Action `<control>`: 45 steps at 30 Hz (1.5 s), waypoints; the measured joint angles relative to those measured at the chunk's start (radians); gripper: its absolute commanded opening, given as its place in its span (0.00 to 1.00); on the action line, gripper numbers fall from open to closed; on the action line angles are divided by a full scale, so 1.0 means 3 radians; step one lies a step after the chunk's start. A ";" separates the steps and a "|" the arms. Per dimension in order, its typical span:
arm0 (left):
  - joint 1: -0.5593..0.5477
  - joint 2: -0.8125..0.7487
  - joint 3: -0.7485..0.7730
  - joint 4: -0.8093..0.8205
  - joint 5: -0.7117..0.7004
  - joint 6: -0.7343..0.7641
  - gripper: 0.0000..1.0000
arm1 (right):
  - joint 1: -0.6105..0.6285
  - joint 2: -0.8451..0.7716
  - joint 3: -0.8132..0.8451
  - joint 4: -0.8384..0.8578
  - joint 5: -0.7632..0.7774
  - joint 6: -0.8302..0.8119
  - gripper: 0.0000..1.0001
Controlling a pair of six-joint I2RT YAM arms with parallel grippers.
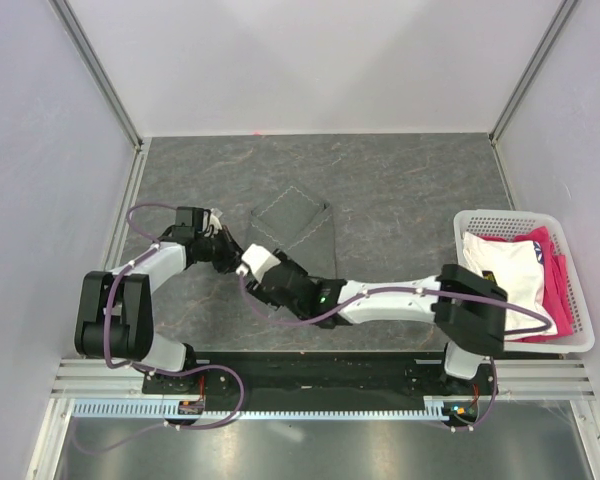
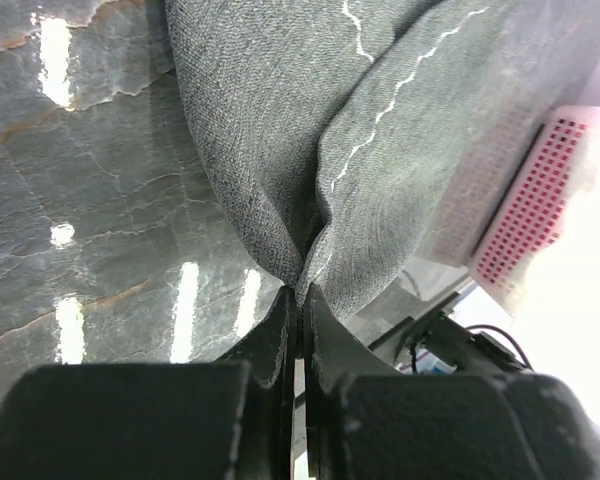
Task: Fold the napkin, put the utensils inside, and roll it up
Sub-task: Roll the napkin with the utensil
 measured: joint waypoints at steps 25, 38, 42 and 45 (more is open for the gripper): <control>0.0184 0.0100 0.0037 -0.0130 0.0278 0.0065 0.02 | 0.0161 0.1068 0.0014 0.0985 0.0856 -0.1148 0.66; 0.0223 0.0186 0.0050 -0.0135 0.0300 0.0111 0.50 | -0.0048 0.1120 -0.0141 0.1179 0.0655 -0.1459 0.22; 0.0233 0.0131 0.0013 -0.0066 0.0249 0.0078 0.73 | -0.0066 0.1100 -0.0086 0.0993 0.0469 -0.1522 0.16; 0.0254 -0.0066 -0.0135 0.0023 0.0095 0.0001 0.75 | -0.0117 0.1100 0.0069 0.0713 0.0268 -0.1522 0.13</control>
